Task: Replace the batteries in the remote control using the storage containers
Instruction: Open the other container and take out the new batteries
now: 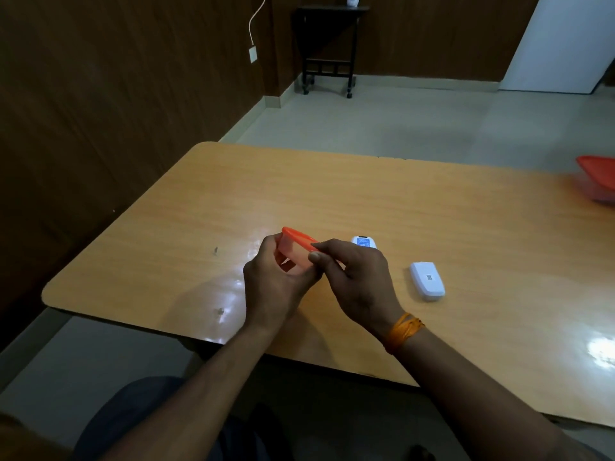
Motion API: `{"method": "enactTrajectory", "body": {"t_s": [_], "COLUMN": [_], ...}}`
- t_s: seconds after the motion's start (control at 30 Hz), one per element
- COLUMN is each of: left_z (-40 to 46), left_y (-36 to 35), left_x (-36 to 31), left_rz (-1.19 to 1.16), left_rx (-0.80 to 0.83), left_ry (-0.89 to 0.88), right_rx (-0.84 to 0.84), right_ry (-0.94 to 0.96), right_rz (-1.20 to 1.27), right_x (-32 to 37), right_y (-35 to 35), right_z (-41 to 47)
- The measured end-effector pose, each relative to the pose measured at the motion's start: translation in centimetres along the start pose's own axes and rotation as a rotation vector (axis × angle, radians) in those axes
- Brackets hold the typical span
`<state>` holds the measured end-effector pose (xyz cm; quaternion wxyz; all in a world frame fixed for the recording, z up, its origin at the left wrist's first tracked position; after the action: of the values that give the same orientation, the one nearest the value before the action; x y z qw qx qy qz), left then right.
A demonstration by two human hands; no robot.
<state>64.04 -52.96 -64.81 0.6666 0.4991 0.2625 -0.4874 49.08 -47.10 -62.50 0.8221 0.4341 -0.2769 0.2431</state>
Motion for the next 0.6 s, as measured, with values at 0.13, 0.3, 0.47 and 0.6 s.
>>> {"method": "enactTrajectory", "body": {"t_s": [0.13,0.3,0.47,0.6], "left_z": [0.1,-0.3,-0.3,0.9], "left_y": [0.4,0.9,1.0,1.0], "left_x": [0.7,1.1,1.3,1.5], "left_rz": [-0.02,-0.077,-0.174,-0.218], "left_rx": [0.008,0.032,-0.003,0.047], "left_ry": [0.006,0.016,0.043,0.045], "right_rx": [0.015,-0.12,-0.08,-0.067], "right_ry": [-0.027,-0.044,-0.015,0.001], "right_rz": [0.058,0.085,0.066,-0.019], "right_x": [0.1,-0.8,-0.6,-1.0], "right_y": [-0.6,1.5,1.0,0.0], "right_z": [0.1,1.8,1.7,1.6]}}
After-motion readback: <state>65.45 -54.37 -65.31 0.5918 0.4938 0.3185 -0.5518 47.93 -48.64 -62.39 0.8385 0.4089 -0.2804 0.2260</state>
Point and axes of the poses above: each hand's wrist, its own z-axis towards the middle knuckle, its own y-axis out of the back of the hand, x = y × z, the point moved 6 cm from there along z, towards the middle knuckle, and after that the axes turned 3 degrees about -y, right-handed, at the moved point
